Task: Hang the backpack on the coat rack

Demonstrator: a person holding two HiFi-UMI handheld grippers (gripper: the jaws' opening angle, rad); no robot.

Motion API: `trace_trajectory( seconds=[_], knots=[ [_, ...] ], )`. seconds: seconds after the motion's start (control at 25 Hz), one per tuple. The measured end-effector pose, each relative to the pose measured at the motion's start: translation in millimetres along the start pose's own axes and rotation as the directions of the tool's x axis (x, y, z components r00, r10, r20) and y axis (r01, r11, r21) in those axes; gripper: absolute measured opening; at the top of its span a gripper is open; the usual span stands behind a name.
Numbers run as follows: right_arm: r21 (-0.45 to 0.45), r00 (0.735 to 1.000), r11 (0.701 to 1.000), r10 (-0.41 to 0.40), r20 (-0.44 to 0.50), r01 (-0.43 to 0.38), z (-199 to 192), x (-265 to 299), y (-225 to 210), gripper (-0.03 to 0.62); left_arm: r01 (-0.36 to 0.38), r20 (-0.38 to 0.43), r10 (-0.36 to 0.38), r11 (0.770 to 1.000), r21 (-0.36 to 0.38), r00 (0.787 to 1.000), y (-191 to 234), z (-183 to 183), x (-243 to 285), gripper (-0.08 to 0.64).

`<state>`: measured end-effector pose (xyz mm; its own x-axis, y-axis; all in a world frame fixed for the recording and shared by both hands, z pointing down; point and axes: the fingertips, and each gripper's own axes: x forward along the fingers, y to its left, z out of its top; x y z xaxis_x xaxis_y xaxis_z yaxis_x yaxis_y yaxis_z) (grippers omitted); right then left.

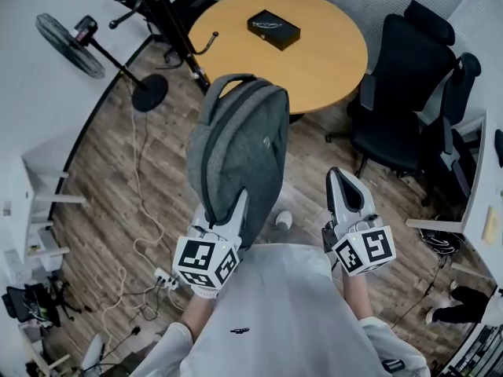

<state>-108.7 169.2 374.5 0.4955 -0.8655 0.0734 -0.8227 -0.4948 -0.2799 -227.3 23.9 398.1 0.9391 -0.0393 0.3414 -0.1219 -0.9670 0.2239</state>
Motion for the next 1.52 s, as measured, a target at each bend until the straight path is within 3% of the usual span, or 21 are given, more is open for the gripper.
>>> trace_trajectory(
  seconds=[0.2,0.76,1.12,1.52],
  knots=[
    [-0.020,0.999,0.999,0.048,-0.007,-0.048,9,9,-18,0.002,-0.017,0.003,0.017,1.000,0.016,1.000,-8,12,28,0.107],
    [-0.008,0.998,0.998,0.058,0.013,-0.058,19,36,-40,0.002,-0.033,0.041,0.031,0.998,0.049,0.999,0,38,64,0.107],
    [-0.038,0.997,0.997,0.075,0.028,-0.074,40,101,-54,0.002,-0.032,0.064,0.029,0.999,0.040,0.998,36,68,116,0.107],
    [-0.026,0.998,0.997,0.068,0.003,-0.068,60,211,-84,0.002,-0.010,0.025,0.010,1.000,0.014,1.000,81,102,194,0.107]
  ],
)
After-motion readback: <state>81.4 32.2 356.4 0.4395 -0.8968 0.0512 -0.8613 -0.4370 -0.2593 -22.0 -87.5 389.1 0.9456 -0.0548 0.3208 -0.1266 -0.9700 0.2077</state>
